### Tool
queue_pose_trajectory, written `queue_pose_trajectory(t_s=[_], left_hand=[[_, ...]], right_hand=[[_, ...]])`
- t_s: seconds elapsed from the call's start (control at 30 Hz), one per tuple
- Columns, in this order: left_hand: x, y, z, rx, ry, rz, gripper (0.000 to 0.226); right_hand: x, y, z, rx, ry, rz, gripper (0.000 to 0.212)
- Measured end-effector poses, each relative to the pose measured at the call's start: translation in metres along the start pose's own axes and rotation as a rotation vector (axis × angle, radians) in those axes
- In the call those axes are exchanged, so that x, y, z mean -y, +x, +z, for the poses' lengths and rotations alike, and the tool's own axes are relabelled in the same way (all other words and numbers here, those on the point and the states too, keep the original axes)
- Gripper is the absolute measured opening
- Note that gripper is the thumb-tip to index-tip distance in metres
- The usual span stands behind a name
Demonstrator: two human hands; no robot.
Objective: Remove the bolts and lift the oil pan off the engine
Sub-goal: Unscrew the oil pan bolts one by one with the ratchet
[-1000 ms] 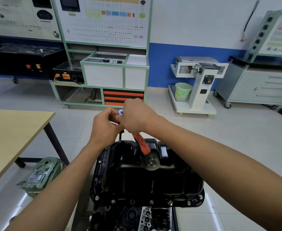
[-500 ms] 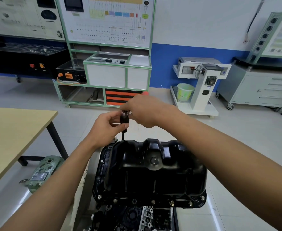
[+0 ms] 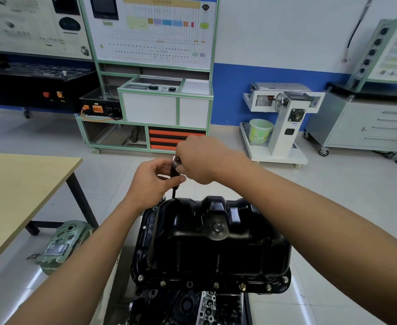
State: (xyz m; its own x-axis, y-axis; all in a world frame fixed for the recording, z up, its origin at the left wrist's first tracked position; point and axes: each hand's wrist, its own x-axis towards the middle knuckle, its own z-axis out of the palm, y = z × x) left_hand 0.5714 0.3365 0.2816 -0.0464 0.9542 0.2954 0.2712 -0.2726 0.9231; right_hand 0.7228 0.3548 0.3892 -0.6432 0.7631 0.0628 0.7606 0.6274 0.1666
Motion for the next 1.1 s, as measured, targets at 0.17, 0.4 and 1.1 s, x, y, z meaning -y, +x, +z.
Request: queue_pose_trajectory(t_s=[0.17, 0.4, 1.1], left_hand=[[0.0, 0.001, 0.002, -0.045, 0.032, 0.007, 0.026], [-0.001, 0.003, 0.001, -0.015, 0.012, -0.006, 0.021], [0.007, 0.002, -0.01, 0.108, -0.085, 0.023, 0.025]], right_hand=[[0.007, 0.0, 0.007, -0.011, 0.274, 0.171, 0.042], [0.008, 0.001, 0.004, -0.013, 0.293, 0.176, 0.039], [-0.004, 0.003, 0.001, 0.084, 0.072, -0.092, 0.007]])
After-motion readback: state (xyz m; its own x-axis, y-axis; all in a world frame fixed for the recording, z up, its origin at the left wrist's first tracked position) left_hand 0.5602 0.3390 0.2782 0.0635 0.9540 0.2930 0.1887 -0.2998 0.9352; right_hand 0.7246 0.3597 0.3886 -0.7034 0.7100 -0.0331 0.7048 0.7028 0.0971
